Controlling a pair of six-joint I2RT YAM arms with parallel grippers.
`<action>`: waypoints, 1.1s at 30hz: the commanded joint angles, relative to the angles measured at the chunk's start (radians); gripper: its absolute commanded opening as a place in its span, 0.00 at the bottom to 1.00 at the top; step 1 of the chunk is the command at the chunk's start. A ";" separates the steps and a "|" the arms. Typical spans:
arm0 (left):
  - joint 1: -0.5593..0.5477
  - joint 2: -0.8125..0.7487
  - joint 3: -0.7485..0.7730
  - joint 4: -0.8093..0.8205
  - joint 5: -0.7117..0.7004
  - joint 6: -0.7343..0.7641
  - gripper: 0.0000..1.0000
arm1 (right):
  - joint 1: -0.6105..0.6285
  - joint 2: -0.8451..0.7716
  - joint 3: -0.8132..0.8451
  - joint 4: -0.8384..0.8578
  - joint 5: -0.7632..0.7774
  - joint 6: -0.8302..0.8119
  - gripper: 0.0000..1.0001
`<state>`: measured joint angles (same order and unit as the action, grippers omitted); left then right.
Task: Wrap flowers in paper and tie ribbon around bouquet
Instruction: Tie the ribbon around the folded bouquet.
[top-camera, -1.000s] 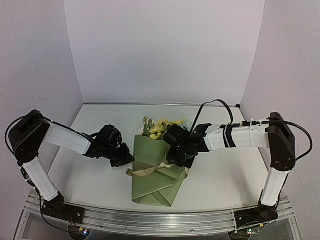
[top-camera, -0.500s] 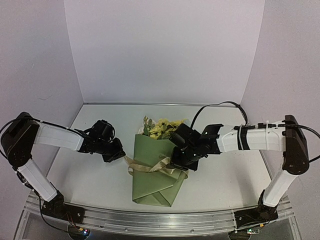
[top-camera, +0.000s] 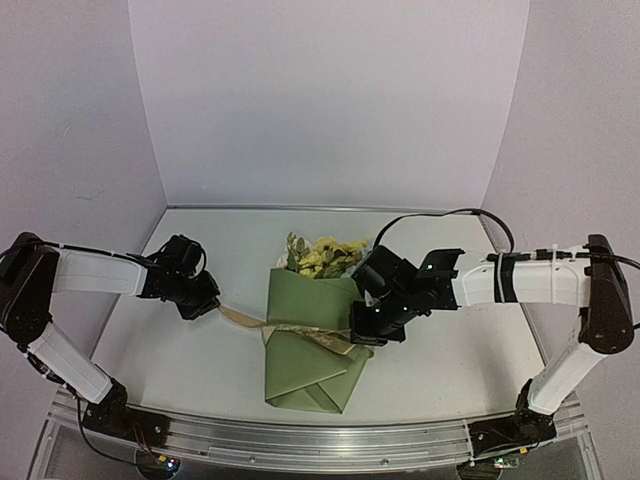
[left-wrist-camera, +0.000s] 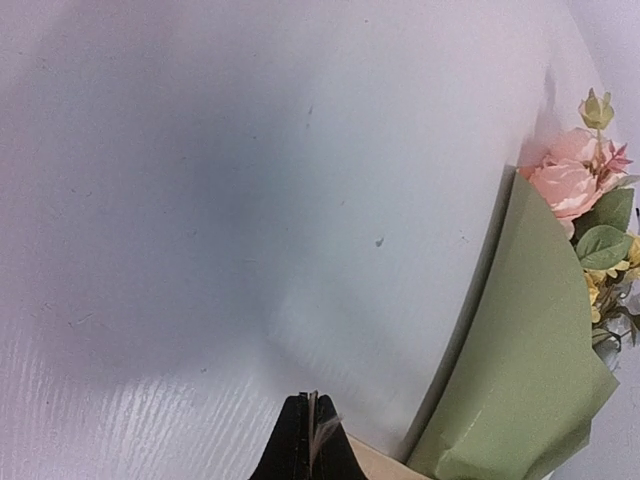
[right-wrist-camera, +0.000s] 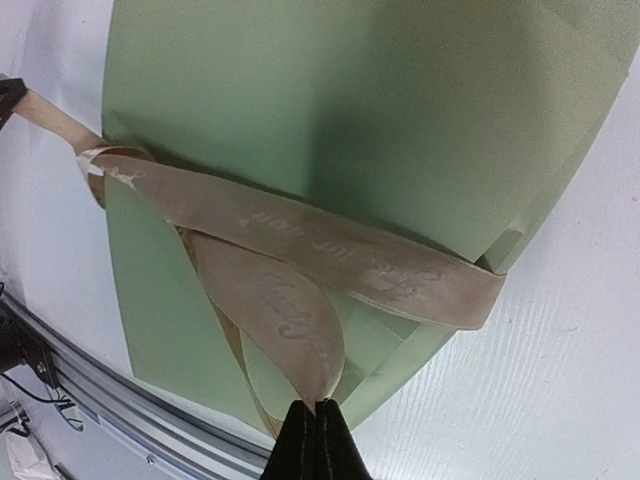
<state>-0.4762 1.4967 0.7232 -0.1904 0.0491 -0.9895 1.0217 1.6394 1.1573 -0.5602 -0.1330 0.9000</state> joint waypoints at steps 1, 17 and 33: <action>0.022 -0.040 -0.017 -0.039 -0.037 0.026 0.00 | -0.037 -0.075 -0.051 0.004 -0.008 -0.065 0.00; 0.064 -0.126 -0.037 -0.090 -0.089 0.050 0.00 | -0.082 -0.342 -0.355 -0.028 0.461 0.229 0.00; 0.206 -0.131 -0.130 -0.140 -0.102 0.093 0.00 | -0.224 -0.155 -0.362 -0.033 0.512 0.231 0.00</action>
<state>-0.3167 1.3628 0.6185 -0.2951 0.0158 -0.9335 0.8691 1.4517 0.7724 -0.5482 0.3211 1.1581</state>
